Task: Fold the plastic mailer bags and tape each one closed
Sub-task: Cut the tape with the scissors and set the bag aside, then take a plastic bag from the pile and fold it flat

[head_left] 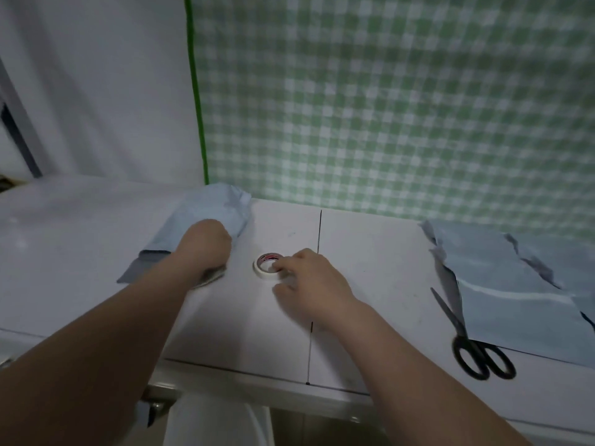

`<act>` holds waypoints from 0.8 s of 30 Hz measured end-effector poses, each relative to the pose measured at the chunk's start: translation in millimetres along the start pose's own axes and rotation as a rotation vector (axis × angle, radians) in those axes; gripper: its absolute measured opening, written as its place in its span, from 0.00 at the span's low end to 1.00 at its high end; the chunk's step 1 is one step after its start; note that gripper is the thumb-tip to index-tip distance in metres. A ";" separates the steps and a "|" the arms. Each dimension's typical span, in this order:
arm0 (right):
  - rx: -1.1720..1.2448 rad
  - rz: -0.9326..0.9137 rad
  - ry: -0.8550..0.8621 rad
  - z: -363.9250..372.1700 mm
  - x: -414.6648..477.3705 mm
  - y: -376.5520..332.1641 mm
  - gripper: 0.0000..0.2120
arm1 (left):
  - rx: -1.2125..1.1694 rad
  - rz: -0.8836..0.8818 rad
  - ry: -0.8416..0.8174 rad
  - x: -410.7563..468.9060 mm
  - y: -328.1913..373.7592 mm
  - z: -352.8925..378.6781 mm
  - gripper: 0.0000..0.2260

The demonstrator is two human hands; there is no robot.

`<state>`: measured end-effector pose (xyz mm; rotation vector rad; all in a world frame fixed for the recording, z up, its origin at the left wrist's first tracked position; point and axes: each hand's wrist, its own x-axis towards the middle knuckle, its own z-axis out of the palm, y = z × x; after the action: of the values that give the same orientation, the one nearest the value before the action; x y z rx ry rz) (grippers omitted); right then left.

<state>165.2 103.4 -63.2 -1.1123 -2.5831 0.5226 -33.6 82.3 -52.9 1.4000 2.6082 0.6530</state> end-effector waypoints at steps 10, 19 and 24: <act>0.796 0.258 0.133 -25.4 13.5 -15.1 0.08 | -1.566 -0.171 -0.138 12.7 63.7 -56.5 0.10; 0.923 0.472 0.463 -45.1 9.2 10.0 0.14 | -1.530 0.027 -0.303 2.0 130.3 -55.4 0.08; 0.887 0.490 0.866 -70.1 -21.5 33.7 0.10 | -1.103 0.253 -0.487 -35.2 157.7 -43.5 0.09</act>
<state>228.3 124.2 -17.4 -1.2142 -1.1298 0.9021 94.9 115.8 49.0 1.2316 1.2896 1.2860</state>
